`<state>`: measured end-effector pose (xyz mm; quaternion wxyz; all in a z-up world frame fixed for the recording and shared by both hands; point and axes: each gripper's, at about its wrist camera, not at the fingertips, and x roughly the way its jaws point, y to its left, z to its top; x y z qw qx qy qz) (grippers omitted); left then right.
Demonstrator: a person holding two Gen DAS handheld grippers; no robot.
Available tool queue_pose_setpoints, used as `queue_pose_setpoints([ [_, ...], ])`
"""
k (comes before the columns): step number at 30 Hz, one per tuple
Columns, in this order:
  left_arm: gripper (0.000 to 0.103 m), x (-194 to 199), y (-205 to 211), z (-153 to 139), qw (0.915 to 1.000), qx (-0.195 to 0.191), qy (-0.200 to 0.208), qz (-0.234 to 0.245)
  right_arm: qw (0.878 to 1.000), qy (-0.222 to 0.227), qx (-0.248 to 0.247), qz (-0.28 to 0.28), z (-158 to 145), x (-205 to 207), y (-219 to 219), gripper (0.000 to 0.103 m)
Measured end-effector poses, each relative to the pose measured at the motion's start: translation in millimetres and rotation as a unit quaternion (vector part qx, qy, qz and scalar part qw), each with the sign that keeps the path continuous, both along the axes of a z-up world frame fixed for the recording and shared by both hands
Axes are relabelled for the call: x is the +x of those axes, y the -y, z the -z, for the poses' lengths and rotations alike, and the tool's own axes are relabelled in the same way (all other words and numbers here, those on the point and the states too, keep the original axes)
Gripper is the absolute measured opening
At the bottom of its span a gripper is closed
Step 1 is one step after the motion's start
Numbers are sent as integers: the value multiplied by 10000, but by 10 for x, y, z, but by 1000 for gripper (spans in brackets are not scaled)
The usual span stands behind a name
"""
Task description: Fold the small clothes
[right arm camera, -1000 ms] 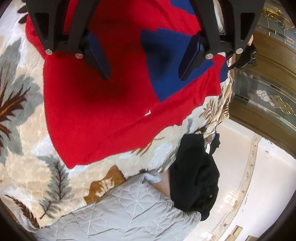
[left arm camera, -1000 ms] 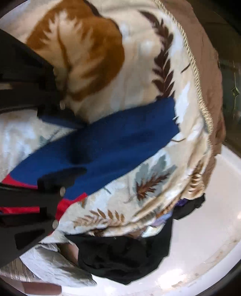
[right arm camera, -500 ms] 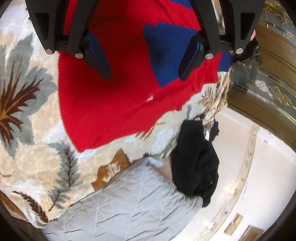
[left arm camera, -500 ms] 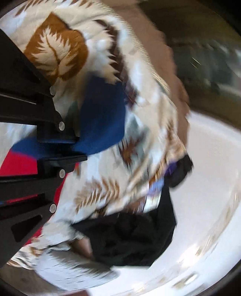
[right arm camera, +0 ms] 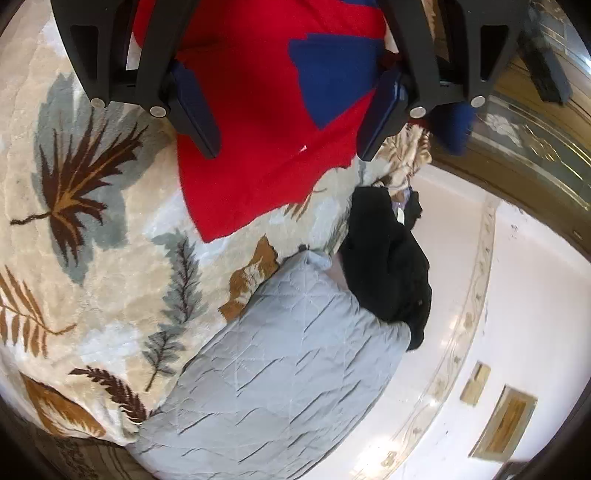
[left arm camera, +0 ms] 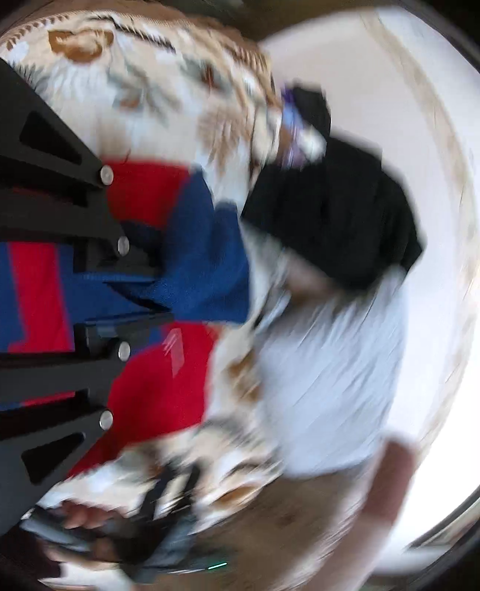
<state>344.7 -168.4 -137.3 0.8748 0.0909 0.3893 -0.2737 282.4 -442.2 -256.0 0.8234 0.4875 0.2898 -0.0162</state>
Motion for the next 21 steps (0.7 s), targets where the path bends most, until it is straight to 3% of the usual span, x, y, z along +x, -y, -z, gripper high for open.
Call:
queue_pose_setpoints([
  [1, 25, -116, 92, 62, 9998, -31, -65, 180, 10000, 20, 78, 16, 3, -10, 23, 79],
  [3, 45, -249, 91, 97, 9991, -259, -102, 320, 9999, 29, 130, -21, 8, -8, 21, 79],
  [6, 58, -275, -221, 106, 9975, -682, 69, -160, 9998, -6, -45, -187, -2, 35, -71, 79],
  [9, 60, -80, -605, 256, 9909, -734, 117, -1127, 9982, -114, -272, -515, 9, 149, -260, 79],
  [12, 60, 125, -875, 557, 9811, -604, -112, -1833, 9947, -186, -538, -854, 7, 280, -507, 79],
  [15, 60, 240, -939, 861, 9780, -446, -295, -2015, 9895, -218, -836, -1155, -5, 402, -749, 79],
  [17, 60, 299, -951, 1022, 9759, -71, -563, -2106, 9859, -237, -1132, -1208, -8, 465, -872, 79],
  [21, 59, 434, -932, 1151, 9716, 196, -655, -2263, 9771, -425, -1618, -1312, 14, 697, -1087, 79],
])
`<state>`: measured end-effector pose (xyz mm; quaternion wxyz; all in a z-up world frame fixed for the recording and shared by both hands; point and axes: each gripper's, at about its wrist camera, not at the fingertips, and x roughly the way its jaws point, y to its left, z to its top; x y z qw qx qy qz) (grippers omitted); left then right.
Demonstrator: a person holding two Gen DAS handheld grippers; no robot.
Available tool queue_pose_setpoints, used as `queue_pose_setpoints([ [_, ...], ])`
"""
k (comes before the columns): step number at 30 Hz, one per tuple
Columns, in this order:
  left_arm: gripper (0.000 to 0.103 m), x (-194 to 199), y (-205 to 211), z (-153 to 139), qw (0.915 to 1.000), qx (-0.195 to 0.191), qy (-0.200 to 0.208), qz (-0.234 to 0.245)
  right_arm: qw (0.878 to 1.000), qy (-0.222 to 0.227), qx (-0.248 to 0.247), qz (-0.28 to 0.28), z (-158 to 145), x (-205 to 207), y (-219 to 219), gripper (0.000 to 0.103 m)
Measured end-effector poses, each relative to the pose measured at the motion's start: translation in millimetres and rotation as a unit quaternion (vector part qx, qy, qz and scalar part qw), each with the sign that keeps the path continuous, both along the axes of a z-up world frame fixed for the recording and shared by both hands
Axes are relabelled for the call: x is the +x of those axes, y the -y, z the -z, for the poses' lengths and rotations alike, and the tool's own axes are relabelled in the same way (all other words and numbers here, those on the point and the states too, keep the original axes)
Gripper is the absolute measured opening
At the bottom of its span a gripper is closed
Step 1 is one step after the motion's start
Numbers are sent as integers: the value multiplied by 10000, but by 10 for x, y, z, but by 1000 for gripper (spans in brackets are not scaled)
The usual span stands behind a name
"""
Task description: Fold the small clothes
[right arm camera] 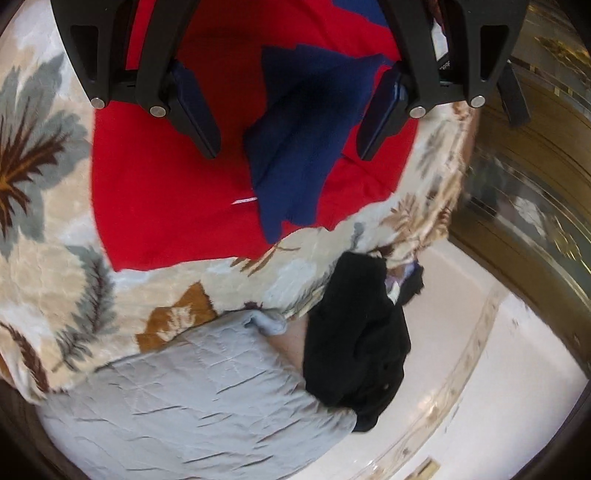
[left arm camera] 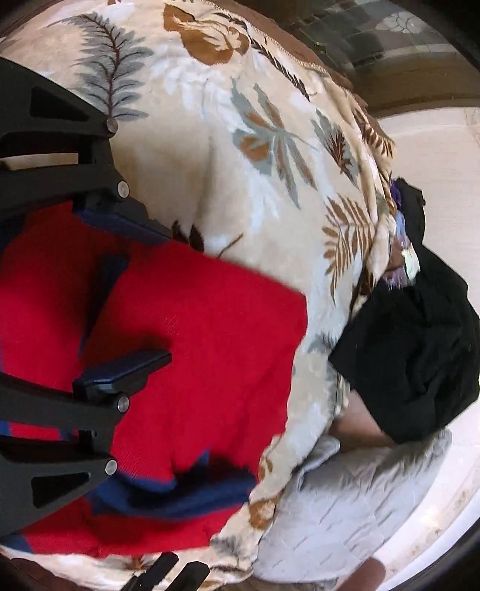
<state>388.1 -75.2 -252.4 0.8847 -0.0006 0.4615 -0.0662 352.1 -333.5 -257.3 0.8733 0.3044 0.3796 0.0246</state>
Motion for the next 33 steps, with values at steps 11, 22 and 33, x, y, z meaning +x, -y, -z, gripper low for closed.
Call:
queue_pose_setpoints([
  [11, 60, 19, -218, 79, 9996, -172, -187, 128, 9791, -1683, -1138, 125, 341, 1157, -499, 53],
  [22, 60, -114, -203, -16, 9998, -110, -8, 160, 9899, -888, -1044, 364, -95, -75, 54, 17],
  [33, 60, -234, -86, -10, 9992, 211, 138, 315, 9907, -627, 919, 788, 256, -1099, 730, 44],
])
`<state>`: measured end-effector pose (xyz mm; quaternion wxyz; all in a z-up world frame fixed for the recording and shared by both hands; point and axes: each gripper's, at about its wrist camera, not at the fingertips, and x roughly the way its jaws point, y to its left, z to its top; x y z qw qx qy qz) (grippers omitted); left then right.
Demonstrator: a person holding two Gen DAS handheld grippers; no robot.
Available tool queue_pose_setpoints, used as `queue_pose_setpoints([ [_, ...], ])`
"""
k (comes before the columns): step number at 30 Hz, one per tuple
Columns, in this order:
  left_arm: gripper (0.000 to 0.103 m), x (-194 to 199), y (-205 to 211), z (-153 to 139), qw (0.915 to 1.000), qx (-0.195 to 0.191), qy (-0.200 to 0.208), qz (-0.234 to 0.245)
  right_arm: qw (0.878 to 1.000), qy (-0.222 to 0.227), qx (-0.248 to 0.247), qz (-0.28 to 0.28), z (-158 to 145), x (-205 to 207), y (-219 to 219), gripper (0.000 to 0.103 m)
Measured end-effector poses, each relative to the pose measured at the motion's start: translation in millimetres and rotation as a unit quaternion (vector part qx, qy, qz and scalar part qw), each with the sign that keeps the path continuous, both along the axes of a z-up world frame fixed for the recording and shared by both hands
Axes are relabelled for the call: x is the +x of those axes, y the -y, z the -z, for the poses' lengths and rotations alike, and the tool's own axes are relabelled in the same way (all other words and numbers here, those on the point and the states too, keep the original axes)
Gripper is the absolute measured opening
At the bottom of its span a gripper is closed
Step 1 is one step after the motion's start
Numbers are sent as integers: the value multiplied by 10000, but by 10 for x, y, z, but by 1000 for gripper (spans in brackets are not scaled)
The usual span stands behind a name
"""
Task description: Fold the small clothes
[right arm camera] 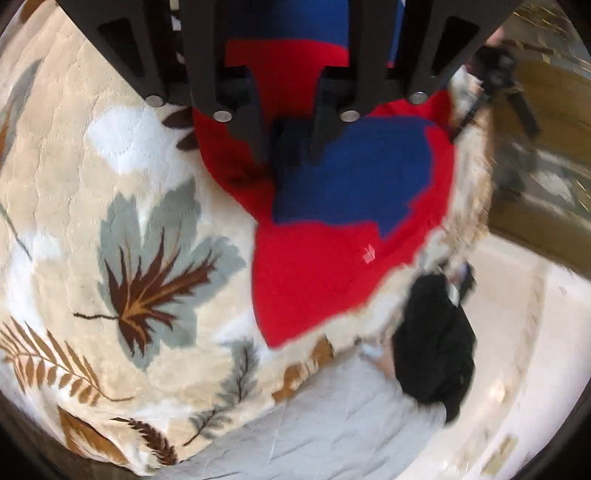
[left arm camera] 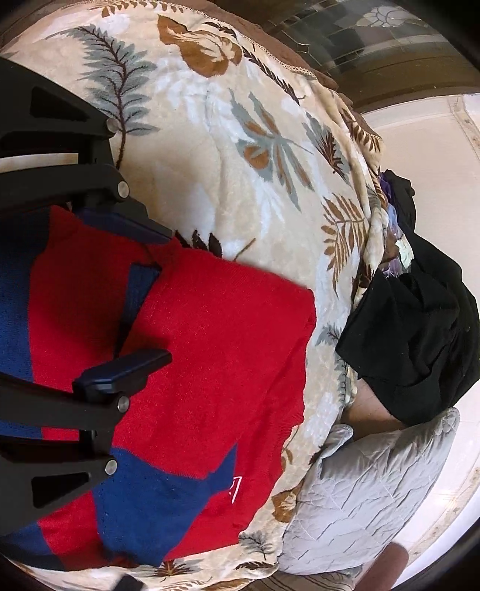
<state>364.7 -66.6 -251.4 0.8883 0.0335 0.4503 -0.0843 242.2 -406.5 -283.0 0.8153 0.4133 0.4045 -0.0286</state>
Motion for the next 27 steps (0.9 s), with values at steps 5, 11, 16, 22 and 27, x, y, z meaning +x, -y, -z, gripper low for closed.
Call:
queue_pose_setpoints([
  [5, 60, 20, -12, -6, 10000, -46, 33, -72, 9983, 408, -418, 72, -130, 159, -51, 88],
  [11, 60, 47, -22, -13, 9999, -77, 50, -71, 9903, -291, -1310, -361, 147, 545, -272, 55],
  [16, 59, 42, -41, -23, 9999, -55, 94, -81, 9780, -289, -1935, -727, 53, 515, -428, 12],
  [22, 59, 11, 3, -48, 9997, 35, 224, -39, 9696, 501, -2358, -417, -332, 487, -472, 12],
  [27, 60, 25, 76, 34, 9997, 243, 91, 37, 9741, -181, -2218, -391, 90, 820, -312, 16],
])
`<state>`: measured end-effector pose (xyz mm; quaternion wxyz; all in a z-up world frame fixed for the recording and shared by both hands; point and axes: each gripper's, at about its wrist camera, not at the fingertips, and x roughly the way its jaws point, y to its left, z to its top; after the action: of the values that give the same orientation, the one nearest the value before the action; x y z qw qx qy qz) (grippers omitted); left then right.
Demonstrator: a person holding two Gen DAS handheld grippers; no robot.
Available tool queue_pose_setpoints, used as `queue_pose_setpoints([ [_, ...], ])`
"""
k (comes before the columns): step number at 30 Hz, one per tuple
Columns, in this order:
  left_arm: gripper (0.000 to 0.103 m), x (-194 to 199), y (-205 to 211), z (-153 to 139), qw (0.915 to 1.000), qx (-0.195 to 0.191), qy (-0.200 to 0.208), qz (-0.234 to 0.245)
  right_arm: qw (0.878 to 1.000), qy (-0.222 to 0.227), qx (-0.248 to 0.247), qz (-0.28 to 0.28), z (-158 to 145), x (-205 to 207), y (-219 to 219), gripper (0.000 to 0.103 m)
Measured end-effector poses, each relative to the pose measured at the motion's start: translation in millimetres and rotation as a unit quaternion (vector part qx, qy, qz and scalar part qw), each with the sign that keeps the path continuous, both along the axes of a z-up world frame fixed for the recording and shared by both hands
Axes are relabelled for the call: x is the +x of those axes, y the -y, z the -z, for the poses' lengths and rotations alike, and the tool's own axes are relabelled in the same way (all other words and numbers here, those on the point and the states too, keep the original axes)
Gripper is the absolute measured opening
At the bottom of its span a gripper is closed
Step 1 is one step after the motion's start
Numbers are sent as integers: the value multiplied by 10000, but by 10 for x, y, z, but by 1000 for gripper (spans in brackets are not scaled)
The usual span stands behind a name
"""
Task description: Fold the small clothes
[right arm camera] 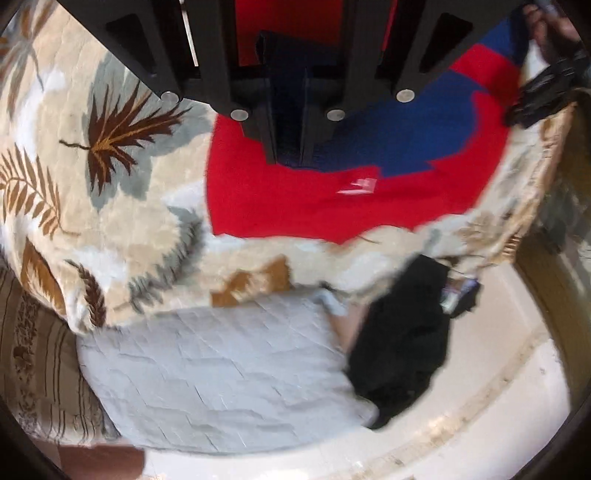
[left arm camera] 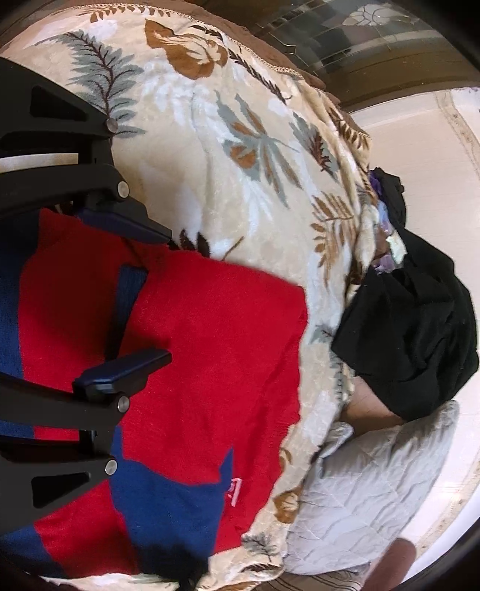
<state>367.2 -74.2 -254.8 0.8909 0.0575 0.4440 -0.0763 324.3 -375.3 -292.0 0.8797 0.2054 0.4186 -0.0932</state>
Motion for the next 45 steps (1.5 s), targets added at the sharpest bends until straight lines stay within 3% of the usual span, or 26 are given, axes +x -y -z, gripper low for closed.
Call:
queue_pose_setpoints([
  [1, 60, 16, 18, 43, 9999, 103, -89, 19, 9993, -304, 230, 28, 164, 37, 58, 17],
  [2, 62, 31, 44, 111, 9994, 282, -211, 64, 9992, -120, 366, 120, 186, -3, 103, 18],
  [8, 63, -63, -12, 26, 9994, 323, -86, 127, 9958, 183, 900, 24, -180, -348, 140, 24],
  [10, 63, -109, -55, -33, 9995, 285, -15, 129, 9954, 355, 884, -101, -301, -557, 64, 40],
  [11, 63, -155, -98, -83, 9995, 254, 50, 152, 9950, 416, 892, -138, -346, -691, 27, 70],
  [12, 63, -179, -128, -112, 9995, 239, 90, 172, 9944, 542, 905, -114, -385, -818, 4, 84],
  [15, 69, -346, -285, -220, 9993, 101, 199, 310, 9917, 721, 1008, -344, -489, -1156, -91, 84],
  [20, 72, -759, -791, -282, 9963, -693, -198, 478, 9912, 505, 1062, -614, -468, -1697, -278, 84],
  [22, 72, -997, -1030, -292, 9939, -1002, -181, 415, 9909, 302, 1152, -621, -387, -1913, -327, 84],
  [25, 72, -1346, -1281, -138, 9909, -1260, -395, 271, 9897, 24, 1329, -530, -228, -2197, -375, 84],
  [27, 72, -1595, -1440, 38, 9854, -1524, -743, 179, 9894, -190, 1342, -519, -135, -2303, -431, 84],
  [28, 70, -1695, -1489, 113, 9829, -1599, -902, 130, 9892, -290, 1351, -496, -84, -2345, -452, 84],
  [29, 60, -1774, -1514, 158, 9809, -1661, -1003, 140, 9880, -392, 1413, -477, -27, -2398, -488, 84],
  [30, 50, -1845, -1514, 181, 9801, -1669, -1056, 187, 9862, -516, 1498, -473, 34, -2445, -536, 83],
  [31, 50, -1903, -1499, 194, 9808, -1616, -1070, 228, 9854, -615, 1519, -454, 84, -2479, -569, 84],
  [34, 52, -2063, -1418, 247, 9832, -1372, -1156, 333, 9849, -949, 1391, -412, 271, -2550, -757, 83],
  [39, 58, -2069, -1321, 373, 9794, -1354, -1454, 356, 9854, -1243, 1134, -258, 412, -2582, -962, 82],
  [41, 58, -2058, -1267, 377, 9806, -1303, -1413, 390, 9856, -1337, 988, -306, 399, -2587, -1014, 71],
  [42, 53, -2079, -1240, 375, 9811, -1293, -1376, 417, 9861, -1363, 885, -343, 383, -2591, -1040, 59],
  [43, 43, -2091, -1226, 360, 9815, -1316, -1318, 453, 9868, -1335, 825, -402, 356, -2604, -1053, 41],
  [45, 15, -2091, -1241, 336, 9785, -1483, -1329, 528, 9876, -1183, 798, -654, 253, -2629, -1100, 18],
])
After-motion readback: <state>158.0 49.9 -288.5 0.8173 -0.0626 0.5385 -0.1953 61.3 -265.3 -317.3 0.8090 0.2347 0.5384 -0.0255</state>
